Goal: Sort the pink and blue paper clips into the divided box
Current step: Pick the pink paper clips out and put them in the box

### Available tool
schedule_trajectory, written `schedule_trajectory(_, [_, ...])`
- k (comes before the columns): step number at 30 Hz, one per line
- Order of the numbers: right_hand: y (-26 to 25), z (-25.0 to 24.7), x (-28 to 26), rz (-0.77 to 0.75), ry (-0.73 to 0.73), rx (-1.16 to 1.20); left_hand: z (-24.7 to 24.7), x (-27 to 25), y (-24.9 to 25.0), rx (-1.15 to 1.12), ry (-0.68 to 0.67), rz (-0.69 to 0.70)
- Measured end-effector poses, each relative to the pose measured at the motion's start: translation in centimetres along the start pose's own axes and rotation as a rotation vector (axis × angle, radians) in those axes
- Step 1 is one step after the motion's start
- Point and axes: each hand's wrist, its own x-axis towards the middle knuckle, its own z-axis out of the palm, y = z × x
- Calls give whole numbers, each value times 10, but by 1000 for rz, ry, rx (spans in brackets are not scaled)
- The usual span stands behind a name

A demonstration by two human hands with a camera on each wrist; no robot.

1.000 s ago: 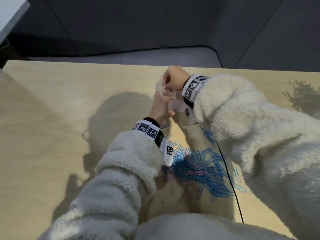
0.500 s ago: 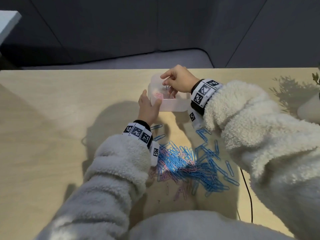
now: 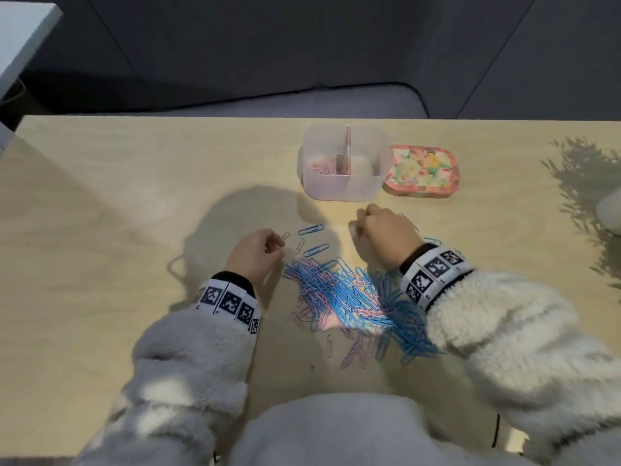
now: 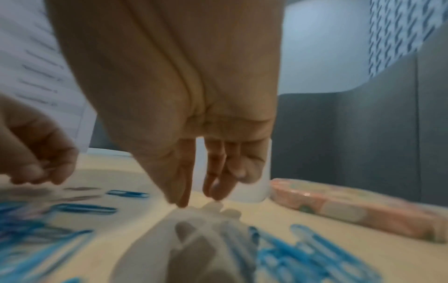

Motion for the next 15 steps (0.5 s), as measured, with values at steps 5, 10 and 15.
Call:
schedule_trajectory(5, [-41,19,-5,-142,-105,245,12,-13,6,82,-37,108])
schedule_trajectory(10, [-47,39,-14,-151,-111,301,21,-18,3,157,-49,179])
schedule_trajectory(15, [-17,44,-29,-60,-33,384,20,-20,1,187,-78,205])
